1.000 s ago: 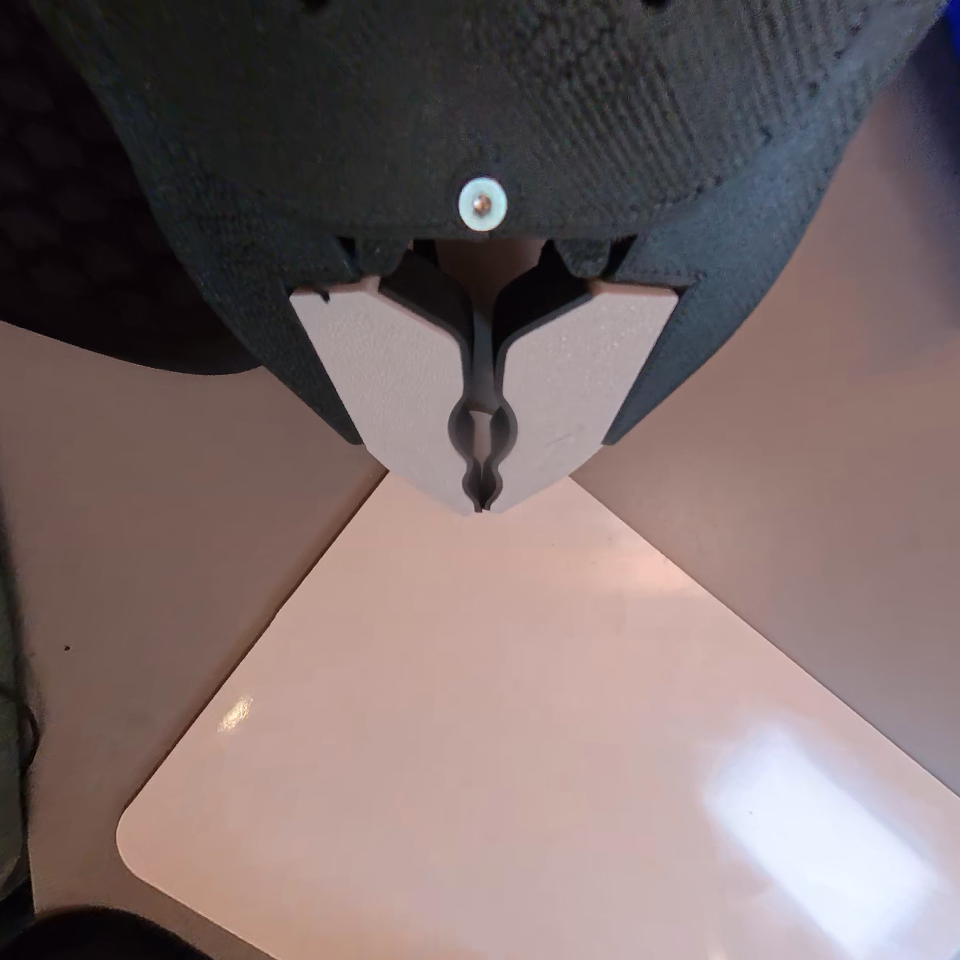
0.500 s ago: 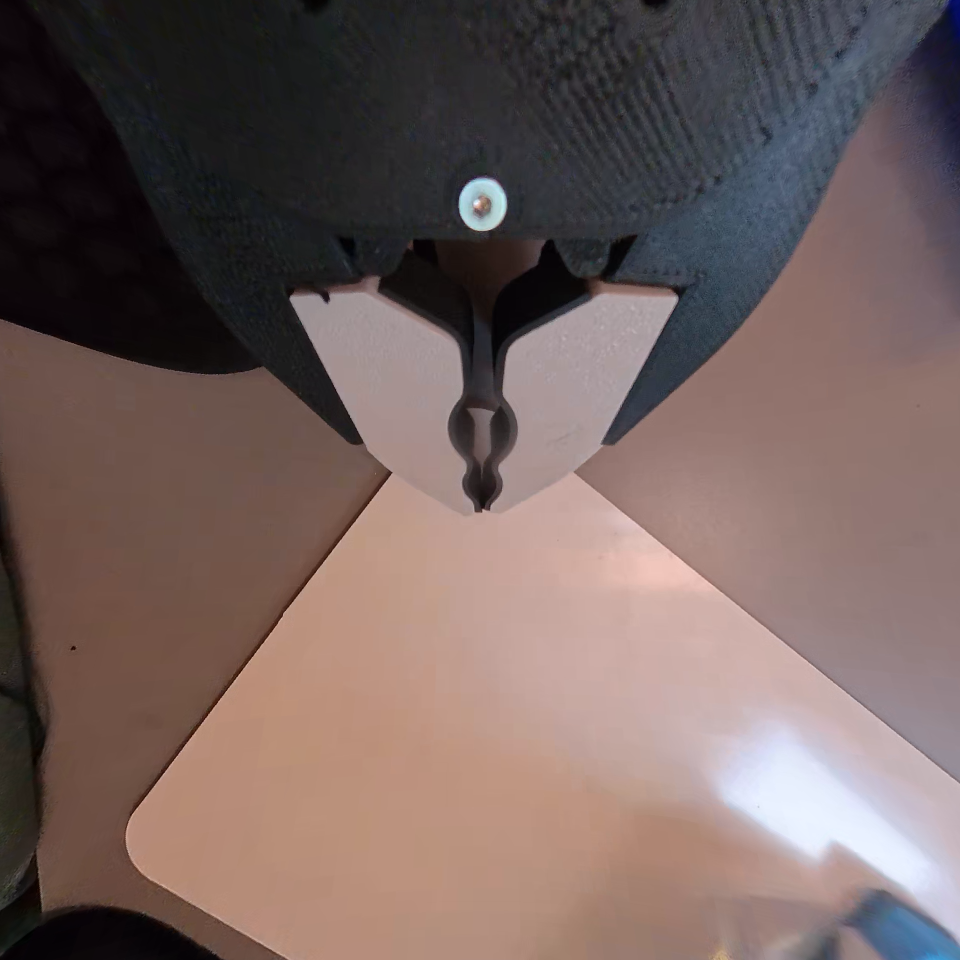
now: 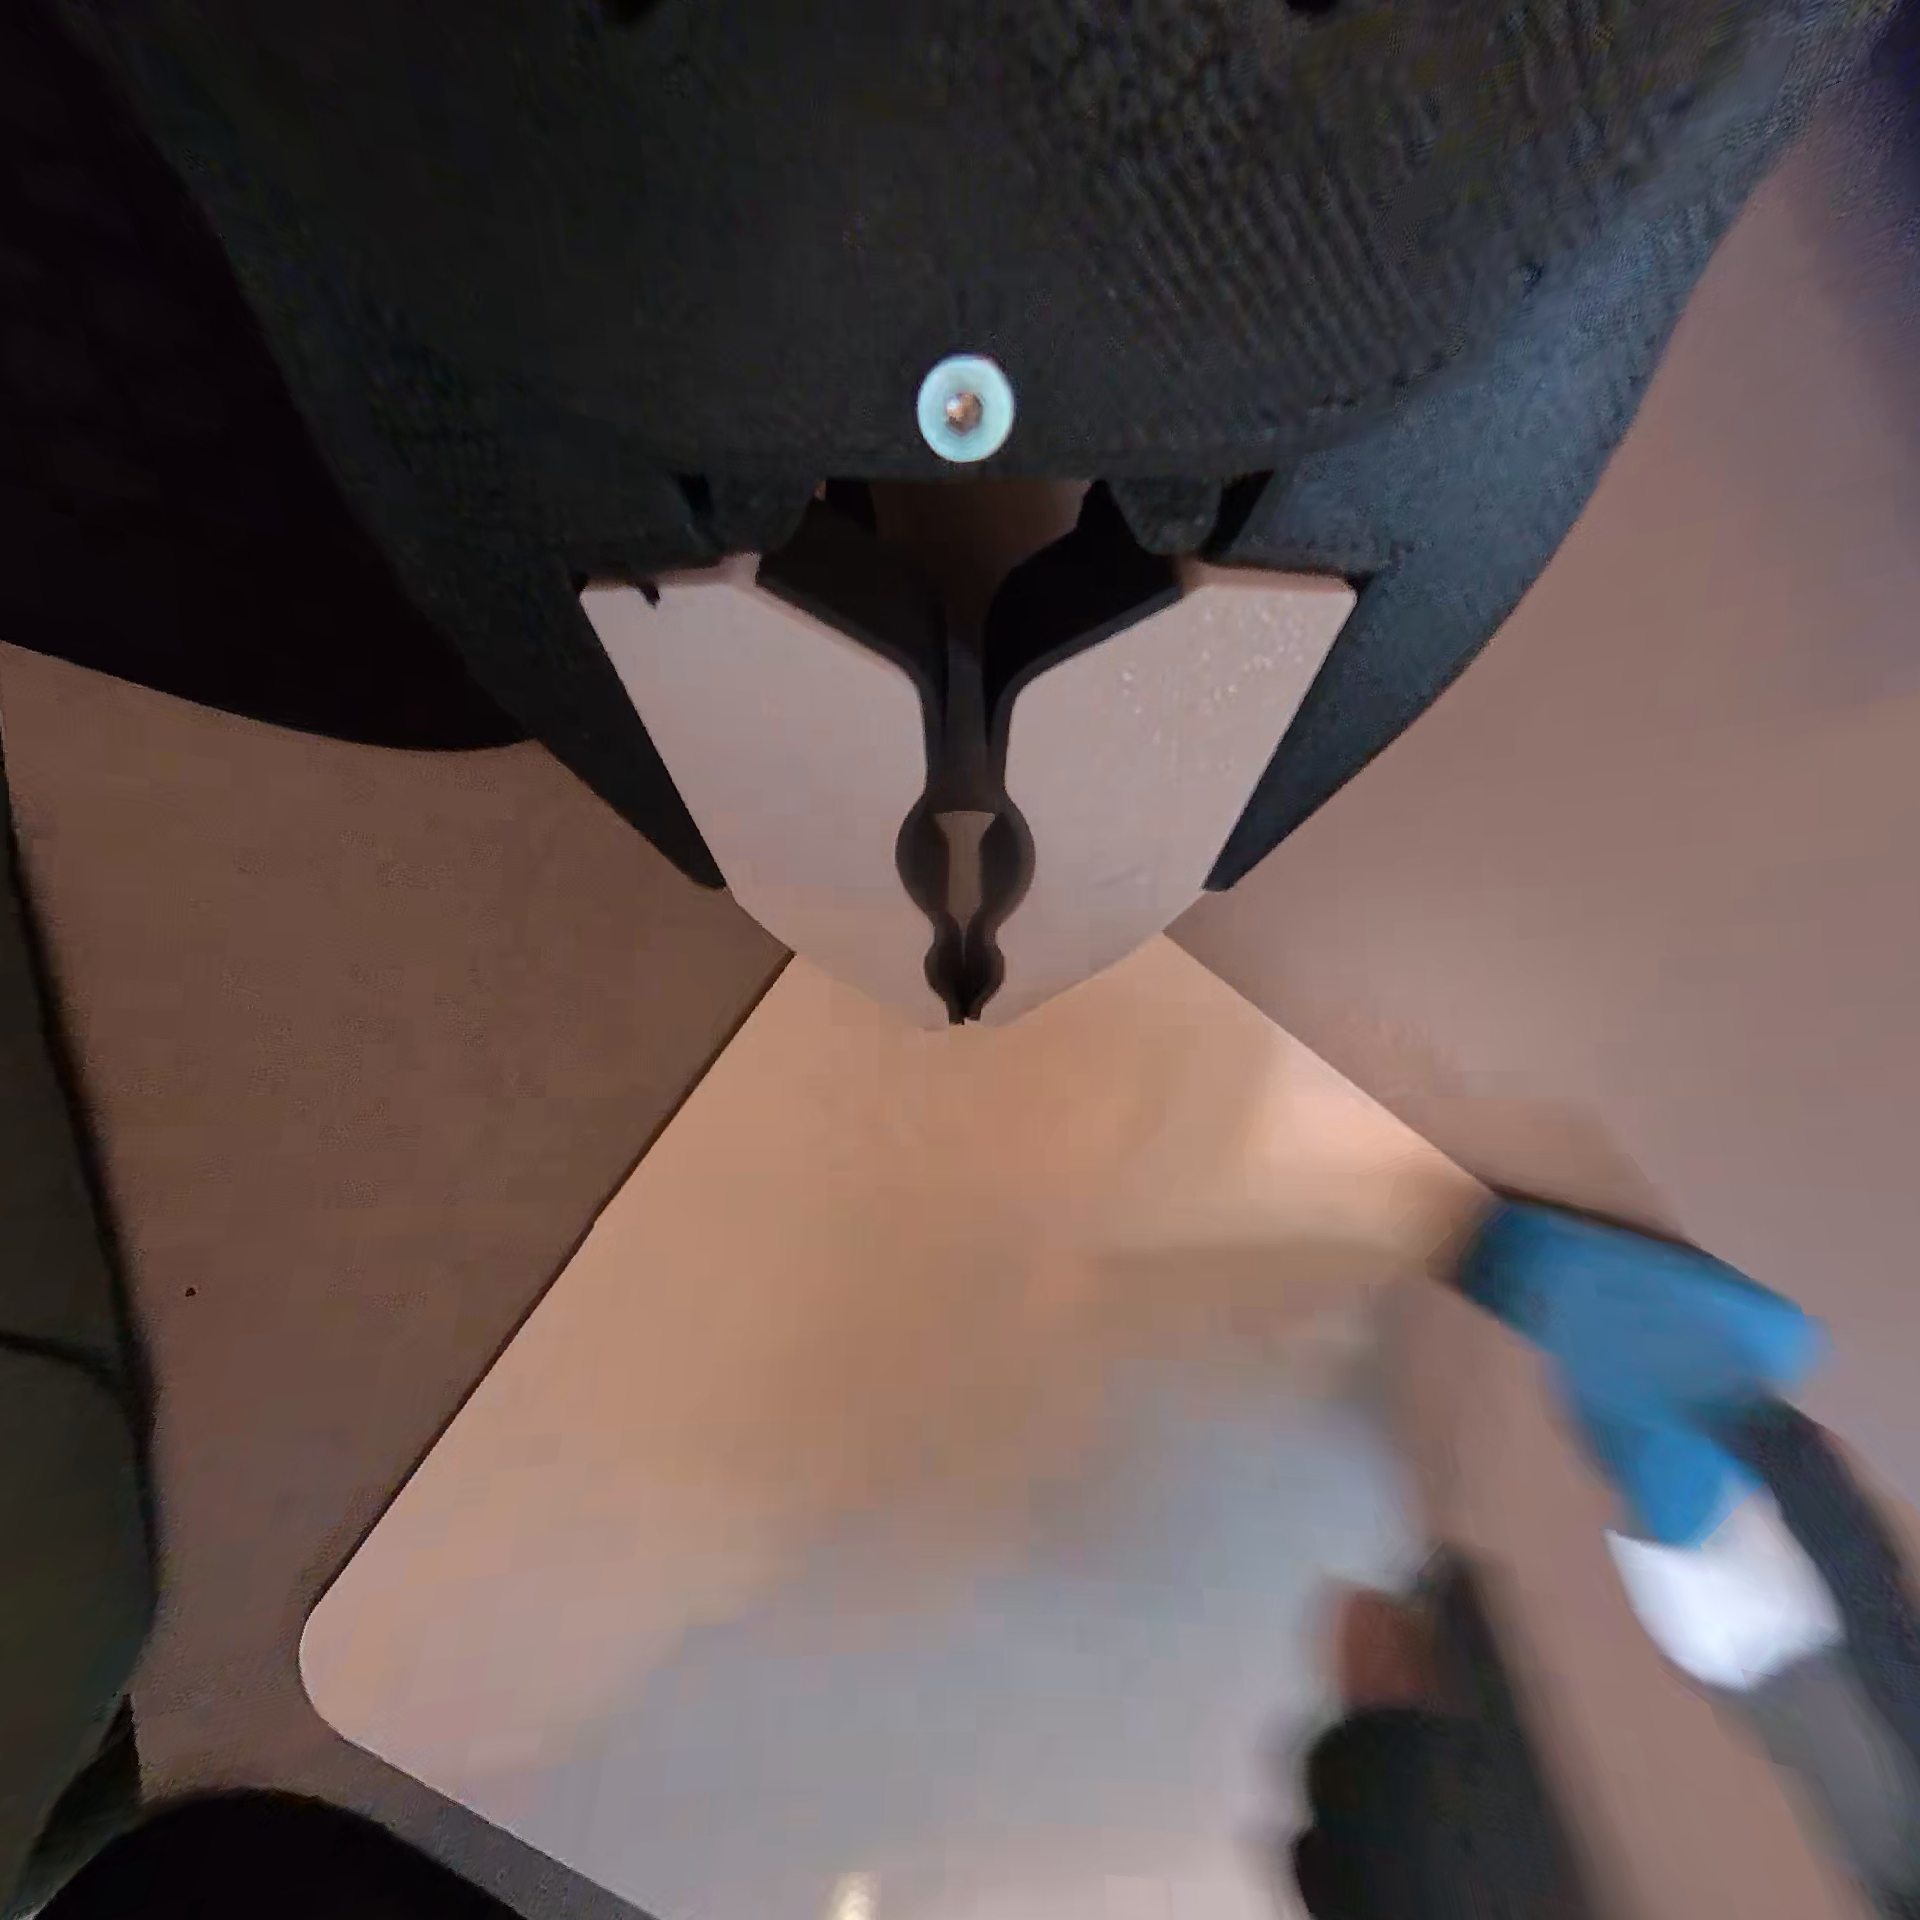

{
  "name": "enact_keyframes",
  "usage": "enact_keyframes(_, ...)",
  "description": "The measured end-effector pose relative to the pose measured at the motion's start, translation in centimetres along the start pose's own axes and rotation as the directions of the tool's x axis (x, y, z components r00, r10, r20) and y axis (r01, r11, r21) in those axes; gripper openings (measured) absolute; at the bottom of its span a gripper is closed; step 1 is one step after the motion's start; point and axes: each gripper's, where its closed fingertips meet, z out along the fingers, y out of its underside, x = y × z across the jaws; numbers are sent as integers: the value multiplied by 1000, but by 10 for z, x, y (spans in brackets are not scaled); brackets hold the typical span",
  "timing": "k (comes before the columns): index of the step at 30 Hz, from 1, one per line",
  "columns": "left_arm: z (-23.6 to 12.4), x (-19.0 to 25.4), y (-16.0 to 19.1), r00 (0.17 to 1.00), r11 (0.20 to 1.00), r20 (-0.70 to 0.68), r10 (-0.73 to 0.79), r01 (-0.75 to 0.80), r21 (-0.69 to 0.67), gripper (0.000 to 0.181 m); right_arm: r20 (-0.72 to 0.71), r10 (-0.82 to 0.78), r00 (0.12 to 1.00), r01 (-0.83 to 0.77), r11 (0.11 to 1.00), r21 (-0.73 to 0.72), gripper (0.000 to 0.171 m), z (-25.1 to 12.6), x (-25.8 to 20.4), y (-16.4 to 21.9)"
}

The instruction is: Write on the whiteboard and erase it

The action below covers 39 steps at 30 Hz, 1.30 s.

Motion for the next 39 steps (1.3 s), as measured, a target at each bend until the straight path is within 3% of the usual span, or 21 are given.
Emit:
enact_keyframes(3, 0, 0, 0, 1000, 1000, 4, 0, 0, 0, 0, -133, 257, 957, -262, 965, -20, 52, -6, 116, 42)
enact_keyframes(5, 0, 0, 0, 1000, 1000, 4, -1, 1, 1, 1, -163, 331, 929, -339, 940, -25, 52, -13, 145, 63)
enact_keyframes(8, 0, 0, 0, 1000, 1000, -1, -2, 2, 2, 1, -125, 268, 955, -272, 962, -21, 52, -14, 108, 56)
enact_keyframes(12, 0, 0, 0, 1000, 1000, -5, -6, 6, 5, 1, 27, 5, 1000, -5, 1000, -23, 52, -18, -13, 33)
enact_keyframes(14, 0, 0, 0, 1000, 1000, -3, -5, 5, 3, 1, 47, -87, 995, 88, 996, -23, 52, -23, -48, 35)
enact_keyframes(23, 0, 1, 0, 1000, 1000, 2, -5, 5, 1, 0, 110, -44, 993, 40, 998, 44, 52, -32, -38, 53)
enact_keyframes(35, -1, 2, 0, 1000, 1000, 1, 0, 0, -3, 0, -105, 228, 968, -229, 973, 4, 52, -32, 131, 99)
enact_keyframes(39, -1, 3, 0, 1000, 1000, -10, -8, 8, 4, 1, -80, 310, 947, -311, 950, 10, 52, -33, 169, 93)
